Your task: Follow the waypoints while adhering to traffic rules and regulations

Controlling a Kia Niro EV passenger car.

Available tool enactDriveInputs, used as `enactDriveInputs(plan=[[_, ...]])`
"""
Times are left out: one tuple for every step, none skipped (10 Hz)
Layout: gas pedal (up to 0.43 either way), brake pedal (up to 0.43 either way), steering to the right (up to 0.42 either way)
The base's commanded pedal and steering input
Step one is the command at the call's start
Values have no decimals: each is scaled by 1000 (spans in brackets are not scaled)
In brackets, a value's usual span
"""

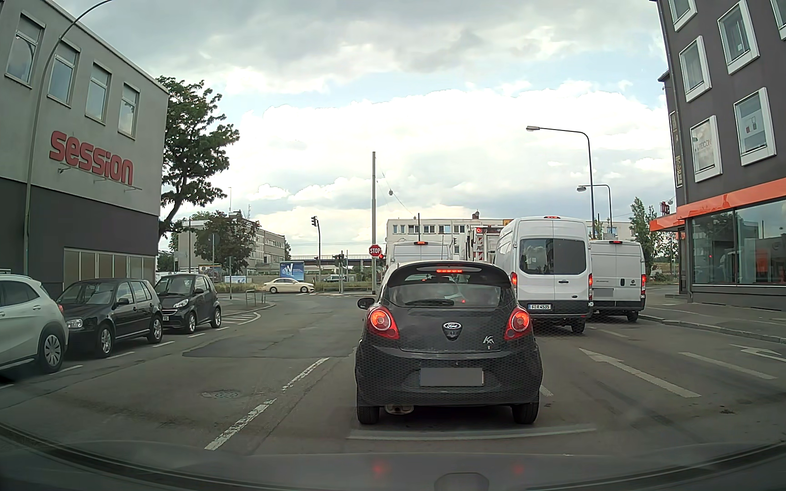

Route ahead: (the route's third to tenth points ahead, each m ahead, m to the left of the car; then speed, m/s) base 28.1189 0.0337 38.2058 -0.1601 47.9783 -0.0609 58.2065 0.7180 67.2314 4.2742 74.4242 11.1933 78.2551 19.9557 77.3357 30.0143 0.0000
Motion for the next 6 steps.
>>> enactDriveInputs(plan=[[0, 293, -2], [0, 293, -1], [0, 293, -2], [0, 293, -2], [0, 293, -2], [0, 287, -2]])
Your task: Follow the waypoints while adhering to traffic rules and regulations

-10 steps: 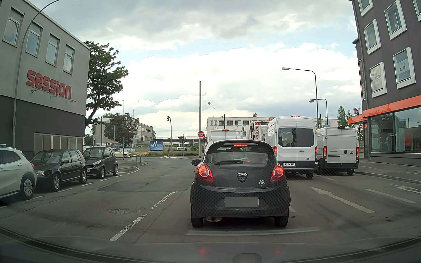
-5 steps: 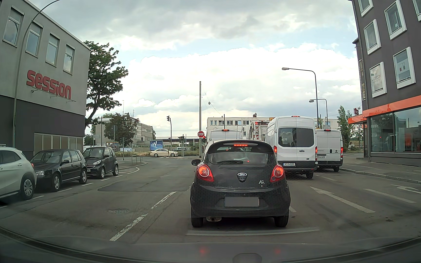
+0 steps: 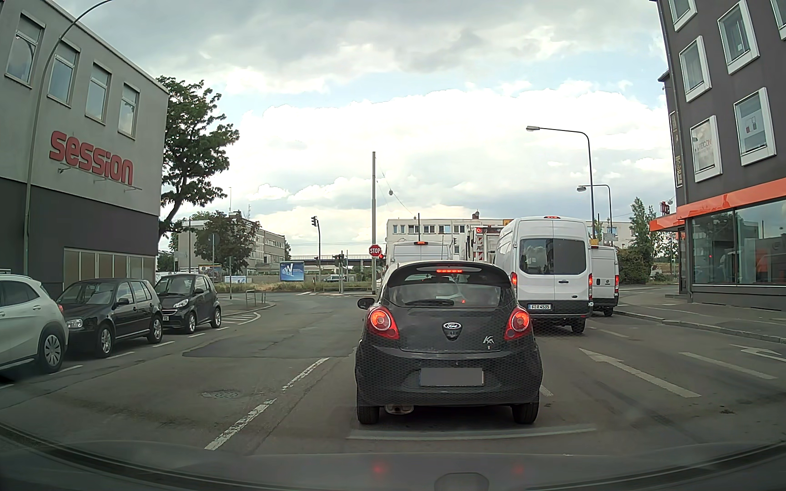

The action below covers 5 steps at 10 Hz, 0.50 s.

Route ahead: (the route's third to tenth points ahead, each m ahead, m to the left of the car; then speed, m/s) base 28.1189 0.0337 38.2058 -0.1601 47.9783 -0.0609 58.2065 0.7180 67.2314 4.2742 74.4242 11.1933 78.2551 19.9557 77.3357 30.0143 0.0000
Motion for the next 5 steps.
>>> enactDriveInputs(plan=[[0, 293, -2], [0, 293, -2], [0, 293, -2], [0, 293, -2], [0, 293, -1]])
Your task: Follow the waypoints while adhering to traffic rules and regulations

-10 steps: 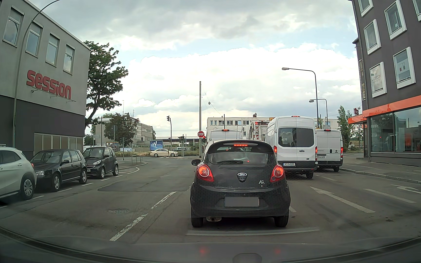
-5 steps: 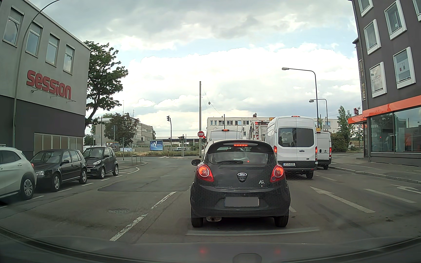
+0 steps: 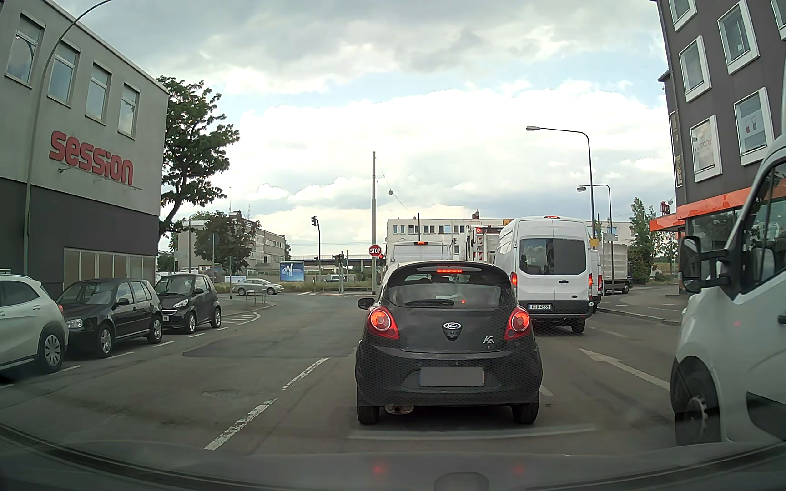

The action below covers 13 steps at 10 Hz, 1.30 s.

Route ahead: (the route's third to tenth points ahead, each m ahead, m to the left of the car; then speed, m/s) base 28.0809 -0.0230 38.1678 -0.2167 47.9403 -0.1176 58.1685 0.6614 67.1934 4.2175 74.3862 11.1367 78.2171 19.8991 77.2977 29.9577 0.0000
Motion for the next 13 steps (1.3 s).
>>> enactDriveInputs(plan=[[0, 293, -2], [0, 293, -1], [0, 293, -2], [0, 293, -2], [0, 299, -2], [0, 311, -2], [0, 323, -2], [0, 329, -2], [0, 335, -1], [0, 329, -2], [0, 329, -2], [0, 329, -2], [0, 329, -2]])
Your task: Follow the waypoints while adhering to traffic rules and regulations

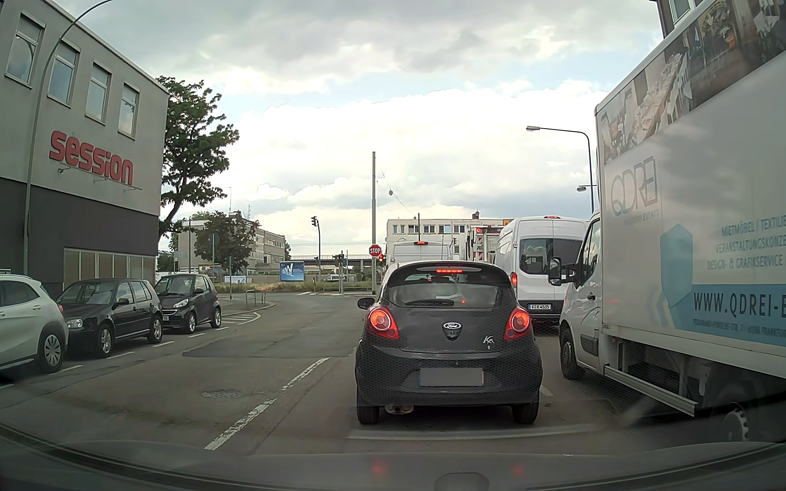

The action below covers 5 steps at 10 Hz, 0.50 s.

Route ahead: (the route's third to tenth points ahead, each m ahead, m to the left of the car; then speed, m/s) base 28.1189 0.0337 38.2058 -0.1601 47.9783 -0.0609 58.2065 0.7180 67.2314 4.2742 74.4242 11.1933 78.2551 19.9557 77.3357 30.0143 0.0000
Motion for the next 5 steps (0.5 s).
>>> enactDriveInputs(plan=[[0, 329, -1], [0, 323, -2], [0, 323, -2], [0, 317, -1], [0, 323, -2]])
